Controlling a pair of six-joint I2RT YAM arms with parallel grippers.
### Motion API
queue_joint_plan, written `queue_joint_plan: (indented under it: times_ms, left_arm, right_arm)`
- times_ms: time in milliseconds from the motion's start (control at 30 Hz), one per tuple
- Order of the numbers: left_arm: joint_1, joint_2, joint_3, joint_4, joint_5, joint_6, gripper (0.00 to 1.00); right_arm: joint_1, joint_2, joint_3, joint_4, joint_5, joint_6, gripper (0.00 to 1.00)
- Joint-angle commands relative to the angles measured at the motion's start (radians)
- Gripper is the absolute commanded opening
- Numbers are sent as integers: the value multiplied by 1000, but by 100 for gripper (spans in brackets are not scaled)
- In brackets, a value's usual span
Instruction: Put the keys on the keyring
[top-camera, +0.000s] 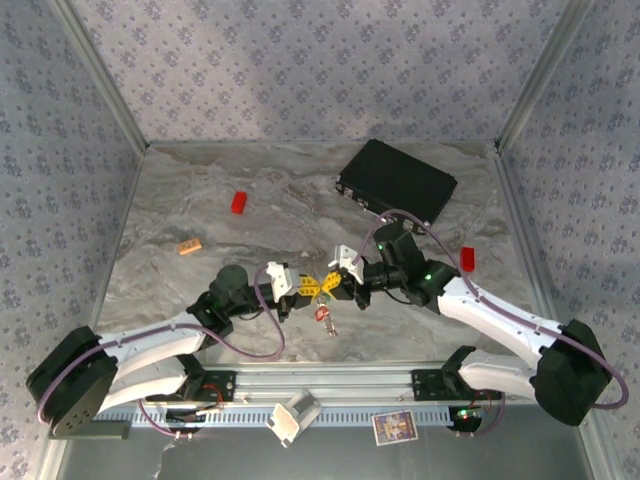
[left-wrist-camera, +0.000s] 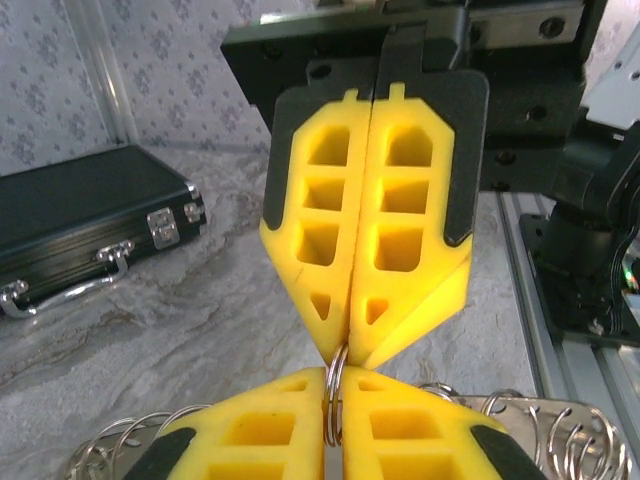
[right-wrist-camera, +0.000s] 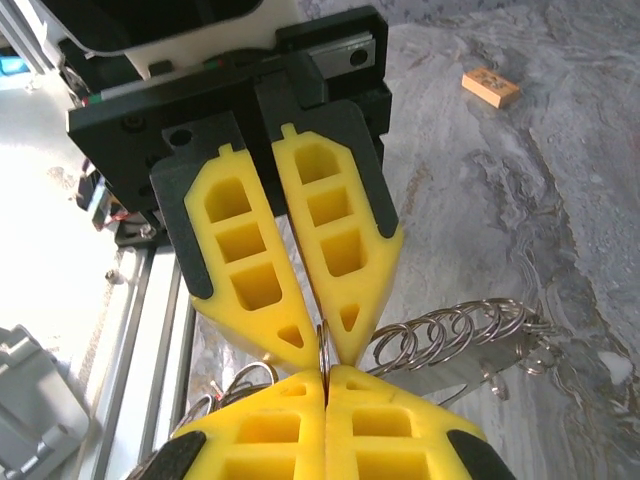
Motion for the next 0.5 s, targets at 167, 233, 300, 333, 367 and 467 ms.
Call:
queue_joint_plan:
  times_ms: [167,233,300,333,367,467]
  left_arm:
    - [-6,-57,109,-325,-25,105,11]
    - [-6,-59,115,-340,-12,108,8]
    - [-6,-64,113,-333,7,108,1]
    - [-8,-67,110,-319,11,99,0]
    - [-7,-71,104,-304,12,92,0]
    - [-6,-91,66,-197,18,43,0]
  right_arm:
    - [80,34,137,-195,54,-117,0]
    - [92,41,155,-219,67,-131,0]
    - [94,41,164,-220,86,-133,0]
    - [91,35,156,-206,98,-126,0]
    - [86,26,145,-183,109,-114,0]
    - [44,-25,52,-52,77,-38,26]
